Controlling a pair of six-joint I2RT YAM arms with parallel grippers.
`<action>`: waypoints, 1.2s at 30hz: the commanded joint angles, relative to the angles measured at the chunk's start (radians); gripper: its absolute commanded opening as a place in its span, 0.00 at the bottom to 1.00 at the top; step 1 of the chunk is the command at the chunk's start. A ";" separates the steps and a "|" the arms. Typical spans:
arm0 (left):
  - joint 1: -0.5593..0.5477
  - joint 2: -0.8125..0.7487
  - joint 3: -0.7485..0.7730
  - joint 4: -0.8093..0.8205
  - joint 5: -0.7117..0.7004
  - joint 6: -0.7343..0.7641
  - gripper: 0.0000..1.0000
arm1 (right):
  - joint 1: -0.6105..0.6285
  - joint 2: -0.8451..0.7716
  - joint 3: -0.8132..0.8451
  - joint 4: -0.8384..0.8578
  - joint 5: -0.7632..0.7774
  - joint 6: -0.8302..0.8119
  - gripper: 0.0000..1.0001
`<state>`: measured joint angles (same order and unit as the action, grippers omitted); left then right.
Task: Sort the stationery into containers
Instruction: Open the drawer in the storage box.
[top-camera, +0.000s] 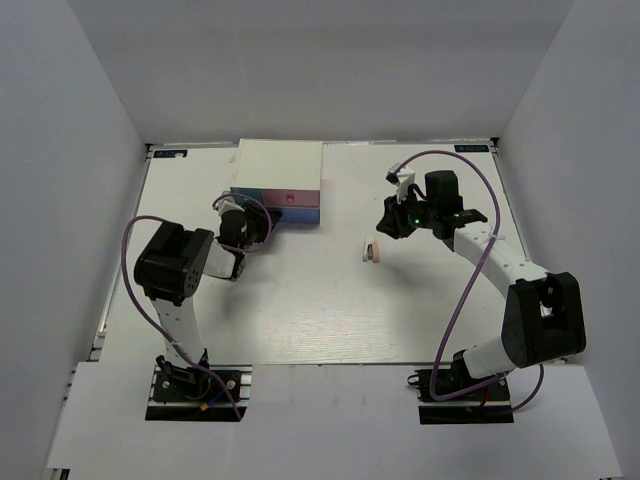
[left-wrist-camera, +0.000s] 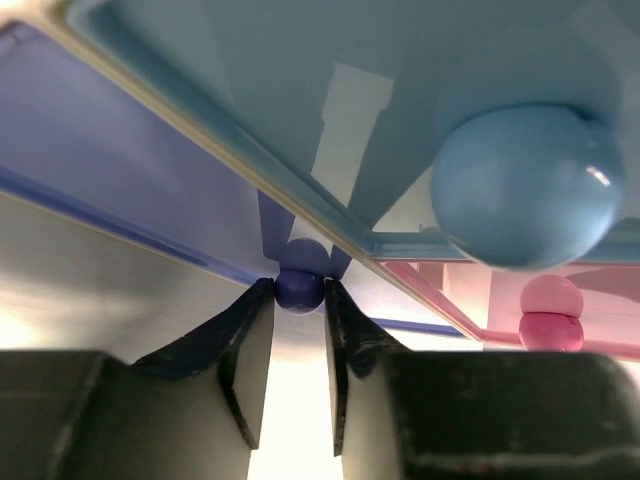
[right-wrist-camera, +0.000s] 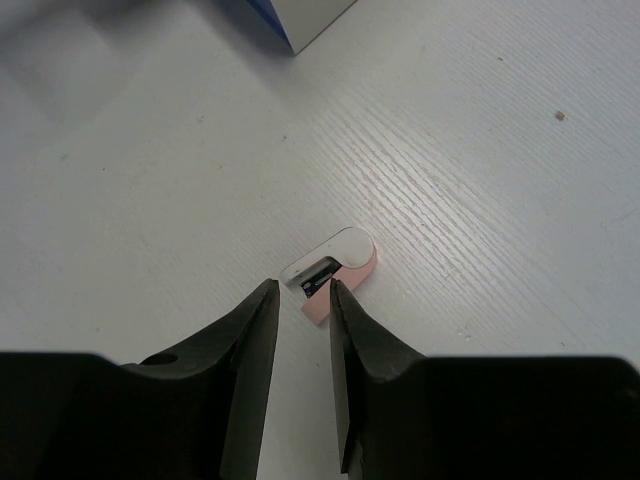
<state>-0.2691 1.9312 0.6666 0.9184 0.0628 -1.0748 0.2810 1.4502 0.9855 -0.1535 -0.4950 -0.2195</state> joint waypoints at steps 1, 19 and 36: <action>-0.010 0.014 0.041 -0.003 0.014 0.004 0.34 | -0.006 -0.005 0.038 0.026 -0.016 -0.001 0.33; -0.038 -0.110 -0.188 0.040 0.043 0.004 0.13 | -0.005 -0.002 0.028 0.038 -0.030 0.003 0.35; -0.047 -0.299 -0.289 -0.072 0.034 0.045 0.96 | 0.006 0.073 0.039 -0.096 0.047 -0.055 0.62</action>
<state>-0.3119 1.6928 0.3901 0.9234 0.0937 -1.0653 0.2836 1.4986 0.9855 -0.1940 -0.4870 -0.2504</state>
